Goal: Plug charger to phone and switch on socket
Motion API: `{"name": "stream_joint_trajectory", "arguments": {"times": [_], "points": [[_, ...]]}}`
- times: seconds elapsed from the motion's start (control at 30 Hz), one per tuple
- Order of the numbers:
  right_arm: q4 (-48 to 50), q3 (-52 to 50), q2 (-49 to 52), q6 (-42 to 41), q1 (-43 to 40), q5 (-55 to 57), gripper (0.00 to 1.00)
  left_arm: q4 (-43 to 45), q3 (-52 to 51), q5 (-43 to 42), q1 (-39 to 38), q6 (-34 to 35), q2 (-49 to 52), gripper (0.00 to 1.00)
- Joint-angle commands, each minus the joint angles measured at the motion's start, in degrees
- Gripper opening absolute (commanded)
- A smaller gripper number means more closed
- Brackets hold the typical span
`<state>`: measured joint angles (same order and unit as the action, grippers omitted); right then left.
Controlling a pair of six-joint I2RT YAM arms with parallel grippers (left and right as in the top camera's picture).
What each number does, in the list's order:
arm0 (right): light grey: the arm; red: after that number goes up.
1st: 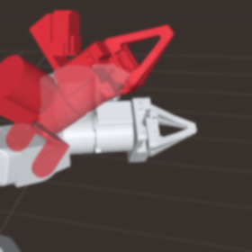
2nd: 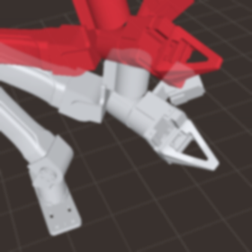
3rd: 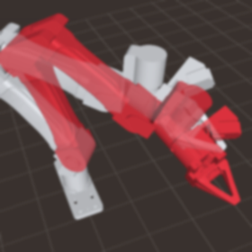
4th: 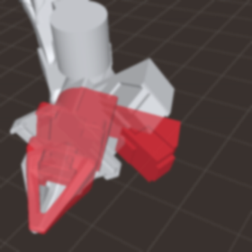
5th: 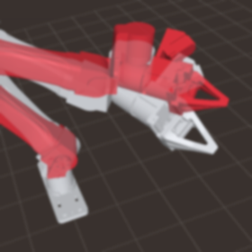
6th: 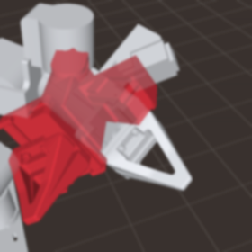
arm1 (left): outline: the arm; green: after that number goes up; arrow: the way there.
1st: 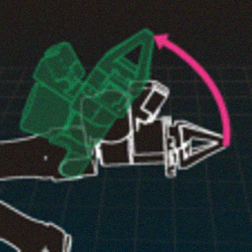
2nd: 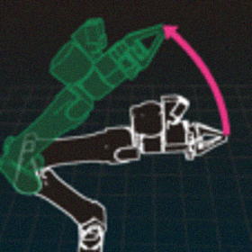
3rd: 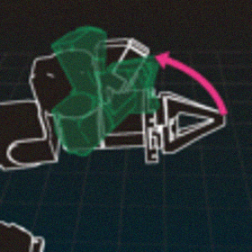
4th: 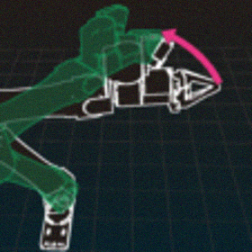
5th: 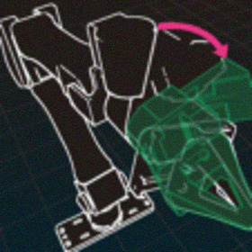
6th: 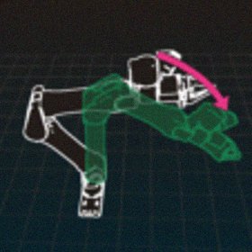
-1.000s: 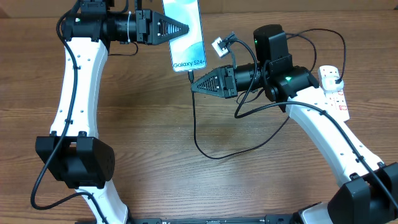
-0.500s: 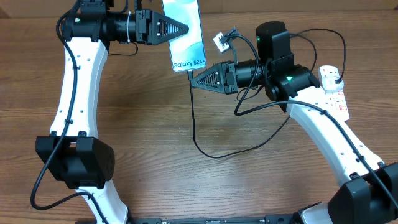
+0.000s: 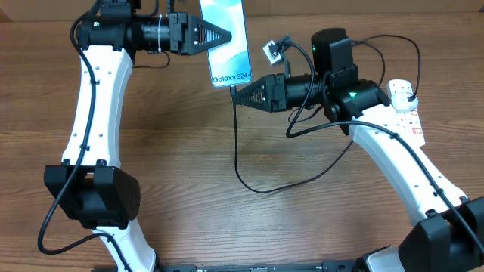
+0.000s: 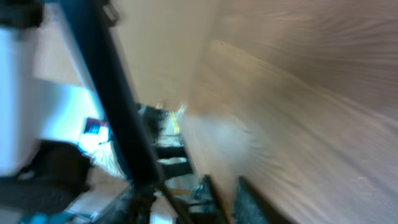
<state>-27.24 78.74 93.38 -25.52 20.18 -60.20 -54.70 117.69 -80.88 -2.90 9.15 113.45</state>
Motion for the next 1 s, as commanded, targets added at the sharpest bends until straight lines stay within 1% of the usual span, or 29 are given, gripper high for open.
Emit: {"name": "stream_joint_trajectory", "arguments": {"times": [0.0,0.13,0.17,0.23,0.3,0.33,0.4,0.57,0.73,0.77,0.87,0.97], "points": [[-4.35,0.48,0.02,0.46,-0.39,11.69,0.52,-3.52,0.52,11.19,0.63,2.47,-0.61,0.04],[-9.99,0.48,-0.26,0.50,-0.42,18.75,0.64,-11.17,0.13,23.52,0.02,2.43,-0.15,0.04],[-11.52,0.48,-0.28,1.25,-0.66,19.71,0.71,-12.79,-0.81,26.51,-0.37,2.38,-0.07,0.04],[-13.51,0.48,-0.39,1.73,-1.57,19.69,0.78,-14.36,-2.40,27.43,-0.94,1.01,0.33,0.04],[-15.76,0.48,-0.39,1.73,-3.02,19.69,0.80,-14.97,-4.87,27.30,-1.73,-0.20,0.85,0.04],[-17.09,0.48,-0.39,1.73,-4.02,19.69,0.85,-14.93,-6.47,27.47,-2.23,-0.57,1.11,0.04],[-19.52,0.48,-0.39,1.81,-5.84,19.74,0.90,-14.69,-9.46,27.50,-3.30,-1.70,1.70,0.04],[-24.09,0.48,-0.39,4.68,-9.64,20.65,0.93,-11.61,-15.10,28.61,-6.10,-3.32,3.67,0.04],[-26.23,0.46,-0.39,4.79,-10.47,22.25,0.93,-7.39,-16.02,36.57,-8.61,0.79,7.48,0.04],[-26.25,0.48,-0.39,4.81,-10.47,22.27,0.93,-6.73,-16.02,36.76,-8.85,1.53,8.39,0.04],[-26.25,0.46,-0.37,5.03,-10.45,22.25,0.94,-4.37,-16.02,34.45,-9.42,1.62,12.20,0.05],[-26.27,0.46,-0.37,5.60,-10.45,22.25,0.95,-2.71,-16.02,28.17,-9.46,0.96,16.22,0.04]]}}
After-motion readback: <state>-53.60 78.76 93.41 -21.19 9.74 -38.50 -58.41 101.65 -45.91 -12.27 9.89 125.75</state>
